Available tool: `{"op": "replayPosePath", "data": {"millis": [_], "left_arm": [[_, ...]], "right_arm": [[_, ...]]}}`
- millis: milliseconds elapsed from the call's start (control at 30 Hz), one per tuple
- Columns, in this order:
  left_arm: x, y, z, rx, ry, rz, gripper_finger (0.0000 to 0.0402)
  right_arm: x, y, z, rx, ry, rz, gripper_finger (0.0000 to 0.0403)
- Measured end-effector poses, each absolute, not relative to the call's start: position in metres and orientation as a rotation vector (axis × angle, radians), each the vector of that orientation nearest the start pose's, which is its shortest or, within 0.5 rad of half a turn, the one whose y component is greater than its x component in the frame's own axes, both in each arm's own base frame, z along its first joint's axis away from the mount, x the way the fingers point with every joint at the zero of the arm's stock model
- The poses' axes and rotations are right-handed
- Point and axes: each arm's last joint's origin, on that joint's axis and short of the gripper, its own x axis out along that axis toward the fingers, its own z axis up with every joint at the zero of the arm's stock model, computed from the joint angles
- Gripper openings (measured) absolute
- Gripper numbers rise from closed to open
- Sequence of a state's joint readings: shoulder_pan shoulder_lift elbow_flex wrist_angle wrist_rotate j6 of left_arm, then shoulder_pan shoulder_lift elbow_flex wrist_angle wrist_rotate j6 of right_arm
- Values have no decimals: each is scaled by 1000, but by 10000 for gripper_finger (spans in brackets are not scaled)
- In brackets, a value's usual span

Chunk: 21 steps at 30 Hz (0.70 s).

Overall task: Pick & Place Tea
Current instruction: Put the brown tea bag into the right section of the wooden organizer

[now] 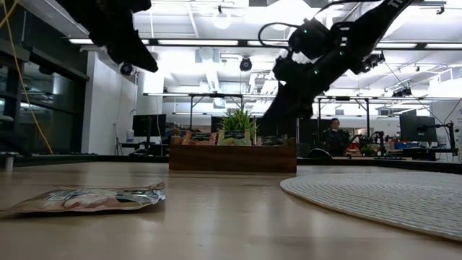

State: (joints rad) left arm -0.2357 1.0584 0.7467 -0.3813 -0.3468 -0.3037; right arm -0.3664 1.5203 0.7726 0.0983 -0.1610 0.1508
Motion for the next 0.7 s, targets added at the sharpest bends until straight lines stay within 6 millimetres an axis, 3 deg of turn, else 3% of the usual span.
{"op": "replayPosePath", "data": {"millis": [267, 500, 700], "left_arm": [[226, -53, 235, -160, 730, 154, 92], [246, -83, 216, -228, 702, 106, 92], [246, -106, 203, -293, 692, 160, 92]], "right_arm": [[300, -103, 216, 257, 630, -177, 181], [316, -89, 251, 156, 637, -94, 182], [324, -74, 271, 116, 643, -35, 182]]}}
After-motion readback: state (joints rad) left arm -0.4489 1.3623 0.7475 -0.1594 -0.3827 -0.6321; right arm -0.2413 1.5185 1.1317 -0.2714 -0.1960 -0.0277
